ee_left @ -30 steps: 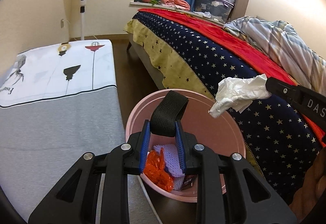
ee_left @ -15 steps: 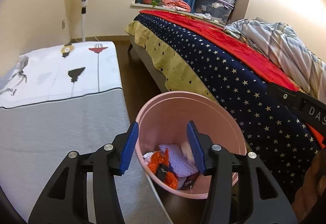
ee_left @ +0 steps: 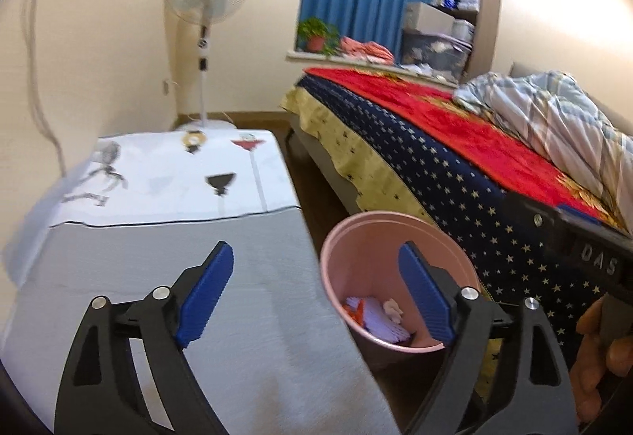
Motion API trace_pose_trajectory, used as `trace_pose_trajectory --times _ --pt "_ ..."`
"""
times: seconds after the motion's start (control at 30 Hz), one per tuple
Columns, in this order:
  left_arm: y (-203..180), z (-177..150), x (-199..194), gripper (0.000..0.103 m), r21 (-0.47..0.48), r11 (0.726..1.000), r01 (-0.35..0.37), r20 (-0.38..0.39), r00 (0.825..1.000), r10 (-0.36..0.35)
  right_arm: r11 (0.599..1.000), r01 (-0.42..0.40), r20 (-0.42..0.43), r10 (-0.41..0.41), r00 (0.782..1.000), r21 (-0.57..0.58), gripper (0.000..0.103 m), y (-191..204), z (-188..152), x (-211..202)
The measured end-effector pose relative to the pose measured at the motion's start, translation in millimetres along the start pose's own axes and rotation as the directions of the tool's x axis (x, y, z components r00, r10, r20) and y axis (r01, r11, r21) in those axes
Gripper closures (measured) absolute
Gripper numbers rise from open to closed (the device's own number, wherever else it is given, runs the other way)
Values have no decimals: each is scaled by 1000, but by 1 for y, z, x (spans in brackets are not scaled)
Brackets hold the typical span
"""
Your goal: Collect trash
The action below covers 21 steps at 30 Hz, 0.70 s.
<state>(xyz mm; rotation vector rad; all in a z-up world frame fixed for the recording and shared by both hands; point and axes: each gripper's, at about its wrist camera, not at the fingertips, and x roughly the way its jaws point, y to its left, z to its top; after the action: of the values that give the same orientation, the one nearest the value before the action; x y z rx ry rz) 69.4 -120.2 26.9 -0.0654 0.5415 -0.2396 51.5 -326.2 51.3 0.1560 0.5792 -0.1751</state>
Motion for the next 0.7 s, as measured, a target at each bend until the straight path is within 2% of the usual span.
trace_pose_trajectory --times 0.2,0.53,0.7 --pt "14 -6 -40 8 -12 998 -68 34 997 69 998 -25 17 26 1000 -52 8 10 -15 -28" --pt "30 -37 -97 8 8 989 -147 28 989 147 987 -53 41 60 997 -150 5 36 -49 -64" --pt "44 -46 -101 8 -22 984 -179 15 984 180 985 -83 30 88 996 -154 5 48 -59 -61"
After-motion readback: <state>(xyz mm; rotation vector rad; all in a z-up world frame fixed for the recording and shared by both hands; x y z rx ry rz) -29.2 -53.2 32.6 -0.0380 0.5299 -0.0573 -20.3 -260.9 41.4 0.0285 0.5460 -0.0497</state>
